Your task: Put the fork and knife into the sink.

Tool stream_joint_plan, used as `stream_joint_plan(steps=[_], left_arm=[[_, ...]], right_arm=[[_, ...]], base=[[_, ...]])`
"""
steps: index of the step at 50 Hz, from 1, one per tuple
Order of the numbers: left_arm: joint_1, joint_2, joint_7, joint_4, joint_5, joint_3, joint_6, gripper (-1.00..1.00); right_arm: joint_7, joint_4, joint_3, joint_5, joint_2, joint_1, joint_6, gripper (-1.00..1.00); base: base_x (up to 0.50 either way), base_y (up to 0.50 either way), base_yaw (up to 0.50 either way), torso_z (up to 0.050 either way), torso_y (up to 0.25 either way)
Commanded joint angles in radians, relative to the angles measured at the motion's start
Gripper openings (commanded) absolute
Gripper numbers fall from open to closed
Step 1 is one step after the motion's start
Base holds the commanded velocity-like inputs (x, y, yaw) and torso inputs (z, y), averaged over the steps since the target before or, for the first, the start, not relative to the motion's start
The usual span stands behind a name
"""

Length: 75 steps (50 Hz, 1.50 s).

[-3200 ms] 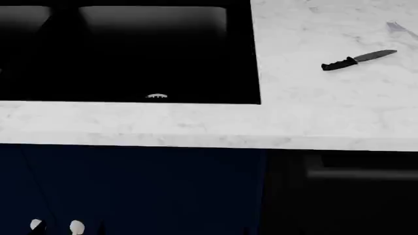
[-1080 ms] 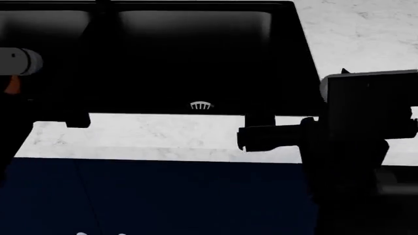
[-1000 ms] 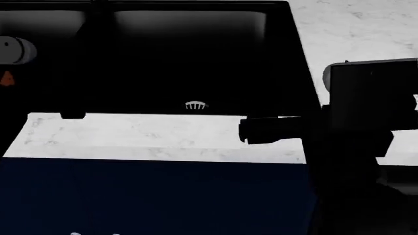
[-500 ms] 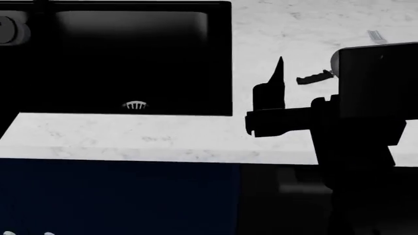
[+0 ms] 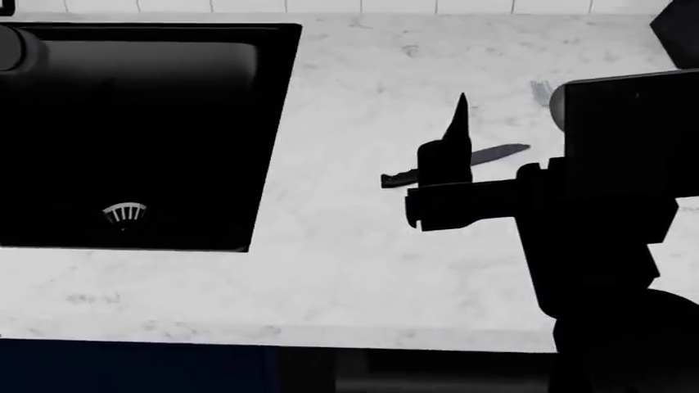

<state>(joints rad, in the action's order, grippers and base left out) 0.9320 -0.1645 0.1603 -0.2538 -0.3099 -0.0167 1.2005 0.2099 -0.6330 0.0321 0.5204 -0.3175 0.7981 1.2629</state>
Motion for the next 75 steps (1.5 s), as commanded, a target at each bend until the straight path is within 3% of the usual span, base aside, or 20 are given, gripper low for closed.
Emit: stream_joint_plan(steps=[1,26,64,75], left_arm=[[0.002,0.013,-0.015,-0.01,0.016,-0.02,0.012,1.0],[0.009,0.01,-0.001,-0.018,-0.006,-0.022,0.023,1.0],[-0.001,0.001,0.02,-0.013,-0.025,-0.022,0.005,1.0],[-0.002,-0.028,0.004,-0.028,-0.025,0.032,0.002,1.0]], right_arm=[[-0.029,0.0,0.014,-0.01,0.015,-0.002,-0.007,1.0],[-0.018,-0.005,0.029,0.02,0.022,0.007,0.016,1.0],[-0.001,0.001,0.065,0.061,0.037,0.001,0.027,1.0],[0.003,-0.002,0.062,0.068,0.035,-0.002,0.024,1.0]], base=[[0.4,-0.32,0.0,0.0,0.0],[0.4,-0.13,0.0,0.0,0.001],[0.14,0.0,0.0,0.0,0.0],[0.0,0.0,0.0,0.0,-0.115]])
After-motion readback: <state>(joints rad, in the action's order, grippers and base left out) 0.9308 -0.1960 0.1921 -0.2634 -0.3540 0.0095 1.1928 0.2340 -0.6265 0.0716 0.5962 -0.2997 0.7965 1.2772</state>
